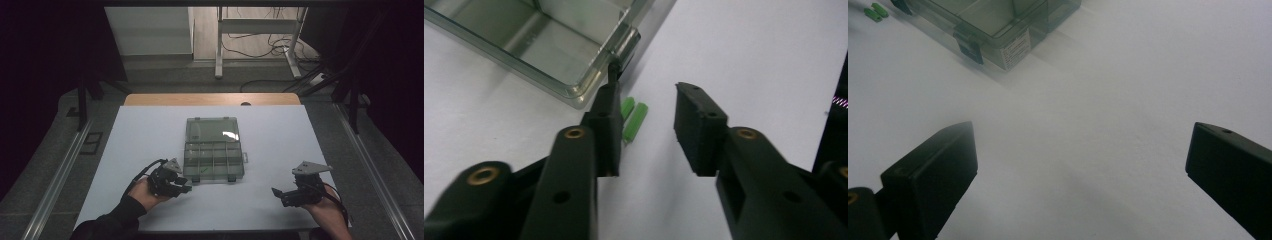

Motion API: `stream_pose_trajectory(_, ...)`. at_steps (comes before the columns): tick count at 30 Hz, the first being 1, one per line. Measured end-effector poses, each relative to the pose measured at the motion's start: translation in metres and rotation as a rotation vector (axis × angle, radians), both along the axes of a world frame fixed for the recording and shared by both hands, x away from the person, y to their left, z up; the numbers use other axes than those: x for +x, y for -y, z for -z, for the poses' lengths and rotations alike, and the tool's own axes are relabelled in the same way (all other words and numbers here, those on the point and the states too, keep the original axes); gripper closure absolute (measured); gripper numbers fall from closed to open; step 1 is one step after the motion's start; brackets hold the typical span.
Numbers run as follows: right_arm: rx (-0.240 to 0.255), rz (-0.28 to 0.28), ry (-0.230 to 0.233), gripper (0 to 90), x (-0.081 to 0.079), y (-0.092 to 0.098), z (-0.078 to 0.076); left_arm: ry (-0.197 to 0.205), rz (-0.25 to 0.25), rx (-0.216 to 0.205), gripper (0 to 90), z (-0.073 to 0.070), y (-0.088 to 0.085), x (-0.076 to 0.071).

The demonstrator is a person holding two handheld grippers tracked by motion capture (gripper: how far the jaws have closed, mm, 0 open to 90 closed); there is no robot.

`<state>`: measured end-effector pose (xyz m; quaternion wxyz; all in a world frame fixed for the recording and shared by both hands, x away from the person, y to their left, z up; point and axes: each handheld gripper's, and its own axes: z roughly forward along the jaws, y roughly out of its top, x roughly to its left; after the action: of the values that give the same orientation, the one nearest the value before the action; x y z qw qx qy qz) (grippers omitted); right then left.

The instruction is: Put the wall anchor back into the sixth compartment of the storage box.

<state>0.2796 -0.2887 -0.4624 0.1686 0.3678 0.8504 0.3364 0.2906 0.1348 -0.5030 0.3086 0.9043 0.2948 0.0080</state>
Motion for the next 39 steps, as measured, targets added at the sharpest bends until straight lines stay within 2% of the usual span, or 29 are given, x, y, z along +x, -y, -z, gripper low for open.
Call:
stream_pose_trajectory(5, -0.002, -0.003, -0.002, 0.0, 0.000, 0.000, 0.000, -0.006, 0.007, 0.014, 75.6, 0.005, 0.003, 0.004)
stream_pose_trajectory(10, -0.002, -0.004, -0.003, 0.0, 0.000, 0.000, 0.000, -0.018, 0.016, 0.025, 79.5, 0.008, 0.004, 0.007)
stream_pose_trajectory(19, -0.004, -0.006, -0.003, 0.0, 0.000, -0.001, 0.000, -0.025, 0.035, 0.049, 80.1, 0.013, 0.008, 0.007)
stream_pose_trajectory(32, -0.006, -0.006, -0.004, 0.0, 0.000, 0.000, 0.001, -0.026, 0.056, 0.055, 82.5, 0.013, 0.011, 0.005)
stream_pose_trajectory(34, -0.006, -0.006, -0.004, 0.0, 0.000, -0.001, 0.001, -0.020, 0.067, 0.067, 82.5, 0.013, 0.011, 0.005)
stream_pose_trajectory(35, -0.006, -0.006, -0.005, 0.0, 0.000, -0.001, 0.000, -0.007, 0.077, 0.093, 82.0, 0.012, 0.011, 0.006)
stream_pose_trajectory(39, -0.007, -0.007, -0.005, 0.1, 0.000, -0.001, 0.000, -0.002, 0.075, 0.103, 79.7, 0.013, 0.011, 0.006)
